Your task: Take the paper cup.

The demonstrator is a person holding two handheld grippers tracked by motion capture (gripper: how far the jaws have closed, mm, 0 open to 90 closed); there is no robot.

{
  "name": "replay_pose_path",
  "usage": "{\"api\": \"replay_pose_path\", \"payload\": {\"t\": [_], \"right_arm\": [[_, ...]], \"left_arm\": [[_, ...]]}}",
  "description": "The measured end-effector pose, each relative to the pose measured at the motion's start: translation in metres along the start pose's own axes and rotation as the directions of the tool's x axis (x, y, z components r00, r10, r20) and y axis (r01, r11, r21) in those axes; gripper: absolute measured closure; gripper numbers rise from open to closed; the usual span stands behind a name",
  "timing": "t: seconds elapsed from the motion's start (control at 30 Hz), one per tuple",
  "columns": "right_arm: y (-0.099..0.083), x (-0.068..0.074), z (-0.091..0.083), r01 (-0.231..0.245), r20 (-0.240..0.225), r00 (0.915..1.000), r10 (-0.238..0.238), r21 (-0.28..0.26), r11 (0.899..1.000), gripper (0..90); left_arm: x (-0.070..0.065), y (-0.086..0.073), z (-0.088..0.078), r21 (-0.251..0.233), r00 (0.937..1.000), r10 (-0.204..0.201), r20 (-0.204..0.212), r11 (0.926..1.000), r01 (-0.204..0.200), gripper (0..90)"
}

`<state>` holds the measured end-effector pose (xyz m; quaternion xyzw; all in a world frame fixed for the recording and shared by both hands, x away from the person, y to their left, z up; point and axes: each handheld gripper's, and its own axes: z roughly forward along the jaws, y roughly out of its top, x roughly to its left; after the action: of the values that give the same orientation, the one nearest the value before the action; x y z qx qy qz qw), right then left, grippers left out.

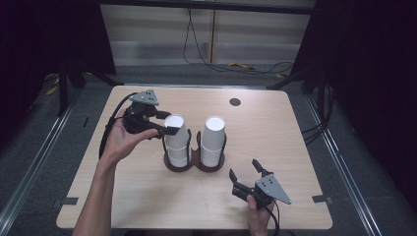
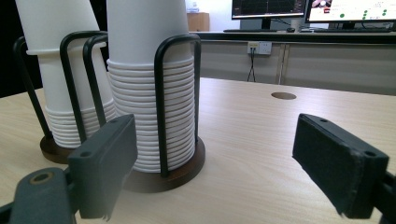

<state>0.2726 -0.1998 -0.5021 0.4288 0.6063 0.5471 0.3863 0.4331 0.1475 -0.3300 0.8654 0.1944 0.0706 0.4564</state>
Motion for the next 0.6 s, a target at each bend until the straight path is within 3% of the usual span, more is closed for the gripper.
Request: {"api": "replay_pose_path", "payload": {"t": [0.43, 0.6], "right_arm": [[0.0, 0.0, 0.0, 0.001, 0.0, 1.0, -0.001, -0.001, 1.0, 13.5], [0.0, 0.0, 0.0, 0.0, -0.002, 1.0, 0.0, 0.001, 1.0, 13.6]], "left_arm": [[-0.003, 0.005, -0.005, -0.008, 0.9998, 0.003, -0.017, 1.0, -0.003, 36.6], [-0.004, 0.007, -0.011, -0.05, 1.0, -0.007, -0.005, 0.9987, 0.007, 36.6]]}}
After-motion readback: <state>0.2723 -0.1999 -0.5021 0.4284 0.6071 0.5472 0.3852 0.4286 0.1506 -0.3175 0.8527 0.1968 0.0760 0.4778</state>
